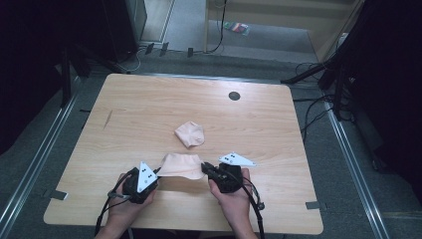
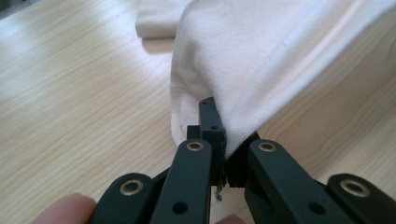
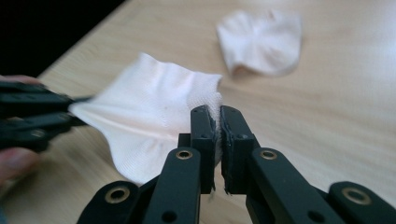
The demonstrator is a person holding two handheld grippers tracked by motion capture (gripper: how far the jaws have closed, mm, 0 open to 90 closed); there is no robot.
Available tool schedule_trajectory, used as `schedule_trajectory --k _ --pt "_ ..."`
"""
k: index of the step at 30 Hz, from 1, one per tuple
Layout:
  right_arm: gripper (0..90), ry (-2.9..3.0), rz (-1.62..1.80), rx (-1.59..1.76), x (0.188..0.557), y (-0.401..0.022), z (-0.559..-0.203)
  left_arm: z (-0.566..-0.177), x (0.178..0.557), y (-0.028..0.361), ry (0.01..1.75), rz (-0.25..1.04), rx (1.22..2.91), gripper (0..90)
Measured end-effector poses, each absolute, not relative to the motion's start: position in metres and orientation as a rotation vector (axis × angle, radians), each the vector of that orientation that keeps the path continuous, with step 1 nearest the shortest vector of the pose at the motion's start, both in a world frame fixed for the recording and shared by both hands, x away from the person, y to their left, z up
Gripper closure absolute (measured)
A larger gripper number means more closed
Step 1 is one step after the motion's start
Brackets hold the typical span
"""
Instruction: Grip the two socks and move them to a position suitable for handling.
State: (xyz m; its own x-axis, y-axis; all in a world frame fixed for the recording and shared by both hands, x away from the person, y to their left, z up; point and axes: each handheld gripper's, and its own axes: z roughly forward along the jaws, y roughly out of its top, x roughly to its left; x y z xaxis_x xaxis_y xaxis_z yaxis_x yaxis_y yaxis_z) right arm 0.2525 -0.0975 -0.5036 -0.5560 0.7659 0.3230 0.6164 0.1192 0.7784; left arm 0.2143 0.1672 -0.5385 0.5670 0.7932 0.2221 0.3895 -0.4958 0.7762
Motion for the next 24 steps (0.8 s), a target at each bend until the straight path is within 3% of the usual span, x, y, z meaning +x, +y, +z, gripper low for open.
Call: schedule_trajectory --k 5,8,10,17,20,21,24 --pt "86.1 2.273 1.313 1.438 0.260 -0.104 -0.529 -0.547 0.212 0.157 0.896 0.721 2.191 88.9" --pt "86.1 2.291 1.263 1.431 0.262 -0.105 -0.534 -0.548 0.213 0.159 0.917 0.714 2.179 83.1" --pt "86.1 2.283 1.206 1.413 0.263 -0.108 -0.536 -0.547 0.215 0.168 0.955 0.694 2.151 77.0" --pt "85.7 2.278 1.092 1.376 0.271 -0.123 -0.540 -0.541 0.227 0.210 1.110 0.544 1.952 70.9" --pt "77.8 2.254 1.132 1.391 0.274 -0.128 -0.538 -0.540 0.232 0.218 1.156 0.455 1.862 62.4" --pt "66.5 2.208 1.186 1.410 0.275 -0.133 -0.535 -0.541 0.235 0.220 1.173 0.404 1.819 59.9" --pt "66.0 2.154 1.236 1.436 0.276 -0.141 -0.530 -0.543 0.248 0.213 1.196 0.310 1.747 55.3"
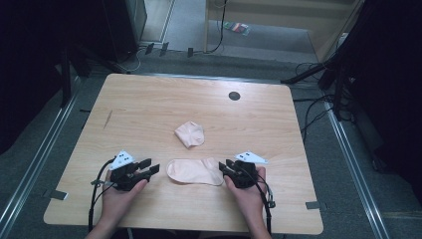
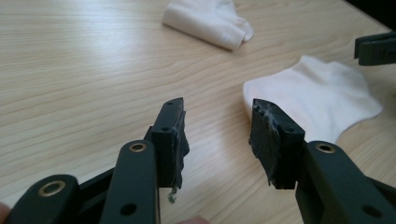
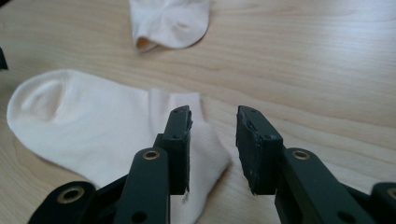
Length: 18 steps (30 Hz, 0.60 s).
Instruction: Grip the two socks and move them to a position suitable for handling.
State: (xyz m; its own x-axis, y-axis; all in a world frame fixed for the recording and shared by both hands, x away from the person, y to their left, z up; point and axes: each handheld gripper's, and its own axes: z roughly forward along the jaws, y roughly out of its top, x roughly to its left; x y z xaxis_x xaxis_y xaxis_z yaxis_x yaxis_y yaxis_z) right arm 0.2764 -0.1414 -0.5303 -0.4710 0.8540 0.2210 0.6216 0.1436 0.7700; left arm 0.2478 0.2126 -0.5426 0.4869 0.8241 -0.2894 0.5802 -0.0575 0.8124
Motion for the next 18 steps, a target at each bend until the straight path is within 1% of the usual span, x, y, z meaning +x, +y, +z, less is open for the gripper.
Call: schedule_trajectory --k 2,7,10,11,14,15,16,17,18 --pt "65.5 2.136 1.258 1.457 0.277 -0.144 -0.530 -0.543 0.255 0.206 1.189 0.291 1.735 54.0" --pt "57.4 2.178 1.212 1.475 0.281 -0.137 -0.541 -0.544 0.260 0.186 1.182 0.317 1.785 51.6" --pt "55.8 2.199 1.170 1.468 0.281 -0.132 -0.545 -0.547 0.261 0.181 1.191 0.294 1.815 53.2" --pt "57.1 2.194 1.163 1.470 0.280 -0.131 -0.546 -0.547 0.261 0.181 1.191 0.294 1.815 54.3" --pt "64.9 2.202 1.138 1.452 0.278 -0.130 -0.546 -0.551 0.261 0.176 1.186 0.261 1.867 61.6" --pt "64.9 2.202 1.138 1.452 0.278 -0.130 -0.546 -0.551 0.261 0.176 1.186 0.261 1.867 67.2" --pt "74.4 2.208 1.121 1.430 0.277 -0.128 -0.546 -0.551 0.261 0.175 1.177 0.266 1.880 72.4" --pt "79.2 2.219 1.115 1.423 0.276 -0.128 -0.546 -0.551 0.260 0.174 1.168 0.268 1.897 78.2" --pt "82.0 2.227 1.119 1.415 0.275 -0.127 -0.546 -0.551 0.258 0.173 1.151 0.258 1.908 84.7"
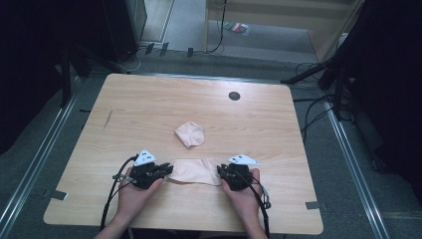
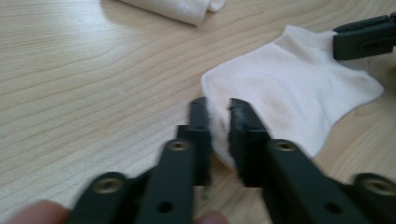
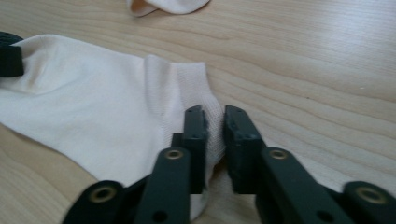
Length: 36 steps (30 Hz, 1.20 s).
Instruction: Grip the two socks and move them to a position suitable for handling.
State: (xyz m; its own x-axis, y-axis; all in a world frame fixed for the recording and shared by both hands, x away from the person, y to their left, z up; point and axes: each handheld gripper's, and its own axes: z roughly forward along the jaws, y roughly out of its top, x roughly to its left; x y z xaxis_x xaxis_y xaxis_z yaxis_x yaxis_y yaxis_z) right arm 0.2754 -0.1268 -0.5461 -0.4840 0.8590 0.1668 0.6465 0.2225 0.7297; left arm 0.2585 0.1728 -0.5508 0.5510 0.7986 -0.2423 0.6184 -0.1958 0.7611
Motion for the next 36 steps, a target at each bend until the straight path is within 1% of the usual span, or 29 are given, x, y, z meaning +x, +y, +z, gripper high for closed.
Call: schedule_trajectory --k 1,3,11,17,19,21,23,24,25,26,27,28,29,30,31,33,34,36 --pt "83.4 2.232 1.117 1.417 0.275 -0.126 -0.546 -0.550 0.258 0.174 1.141 0.255 1.908 88.2" --pt "84.2 2.233 1.124 1.402 0.274 -0.127 -0.545 -0.549 0.256 0.175 1.136 0.243 1.903 89.7" --pt "86.1 2.242 1.143 1.378 0.265 -0.133 -0.529 -0.538 0.242 0.190 1.110 0.257 1.910 90.0" --pt "87.2 2.255 1.151 1.374 0.251 -0.138 -0.520 -0.532 0.226 0.210 1.101 0.259 1.933 90.0" --pt "87.2 2.274 1.145 1.371 0.248 -0.137 -0.522 -0.533 0.224 0.211 1.079 0.220 1.927 90.0" --pt "87.0 2.310 1.157 1.359 0.246 -0.134 -0.526 -0.535 0.221 0.207 1.049 0.238 1.941 90.0" --pt "86.5 2.323 1.163 1.320 0.245 -0.129 -0.528 -0.537 0.220 0.204 1.025 0.204 1.956 89.9" --pt "85.9 2.323 1.167 1.311 0.245 -0.128 -0.528 -0.539 0.220 0.202 1.025 0.201 1.953 88.6" --pt "84.2 2.331 1.188 1.301 0.245 -0.128 -0.528 -0.541 0.220 0.201 1.033 0.190 1.947 83.7" --pt "79.9 2.347 1.203 1.288 0.246 -0.127 -0.529 -0.542 0.221 0.200 1.027 0.167 1.948 78.8" --pt "73.1 2.352 1.200 1.276 0.246 -0.127 -0.530 -0.542 0.221 0.200 1.027 0.167 1.948 74.4" --pt "68.2 2.344 1.196 1.271 0.246 -0.126 -0.531 -0.543 0.222 0.198 1.025 0.179 1.947 69.1" --pt "63.7 2.339 1.210 1.278 0.247 -0.127 -0.532 -0.543 0.222 0.199 1.032 0.189 1.940 60.8" --pt "59.2 2.326 1.231 1.289 0.248 -0.128 -0.532 -0.543 0.223 0.199 1.032 0.187 1.922 56.4" --pt "56.6 2.311 1.247 1.298 0.249 -0.129 -0.532 -0.542 0.223 0.201 1.030 0.202 1.904 52.5" --pt "54.2 2.278 1.277 1.308 0.250 -0.131 -0.530 -0.541 0.225 0.204 1.041 0.269 1.868 41.1" --pt "54.0 2.263 1.292 1.312 0.251 -0.131 -0.529 -0.540 0.226 0.206 1.050 0.293 1.844 39.0" --pt "53.8 2.239 1.310 1.306 0.253 -0.130 -0.526 -0.540 0.231 0.210 1.070 0.343 1.797 31.5"
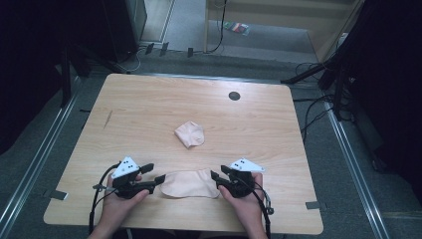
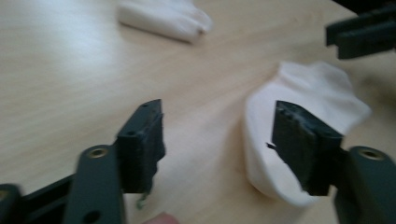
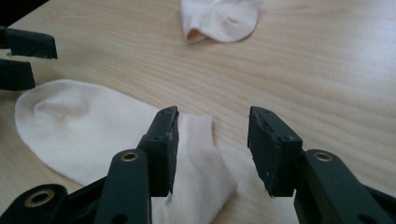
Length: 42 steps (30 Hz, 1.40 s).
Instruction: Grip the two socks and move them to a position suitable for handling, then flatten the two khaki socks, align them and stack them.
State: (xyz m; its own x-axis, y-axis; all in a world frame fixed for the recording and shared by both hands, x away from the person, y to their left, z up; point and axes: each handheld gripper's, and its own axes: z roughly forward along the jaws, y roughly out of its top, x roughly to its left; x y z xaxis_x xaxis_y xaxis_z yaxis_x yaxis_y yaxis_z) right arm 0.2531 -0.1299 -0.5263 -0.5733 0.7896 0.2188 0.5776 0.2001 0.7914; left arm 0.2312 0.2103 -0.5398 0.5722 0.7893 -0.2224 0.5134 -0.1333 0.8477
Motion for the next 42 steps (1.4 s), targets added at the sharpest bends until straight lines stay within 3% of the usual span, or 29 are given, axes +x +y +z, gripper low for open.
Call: schedule_trajectory --k 9,25,32,37,39,42 --pt "56.5 2.169 1.339 1.264 0.283 -0.112 -0.510 -0.545 0.257 0.234 1.197 0.487 1.672 29.7" --pt "59.2 2.209 1.272 1.280 0.380 -0.085 -0.514 -0.550 0.258 0.229 1.225 0.510 1.698 30.6" --pt "57.6 2.261 1.245 1.320 0.409 -0.067 -0.530 -0.551 0.259 0.229 1.232 0.494 1.701 31.4" --pt "49.9 2.262 1.236 1.347 0.419 -0.061 -0.540 -0.551 0.260 0.229 1.234 0.491 1.710 32.0" --pt "53.0 2.281 1.219 1.332 0.419 -0.058 -0.543 -0.551 0.260 0.228 1.233 0.489 1.712 32.1" --pt "68.2 2.293 1.182 1.278 0.416 -0.053 -0.545 -0.551 0.260 0.229 1.234 0.487 1.711 32.1"
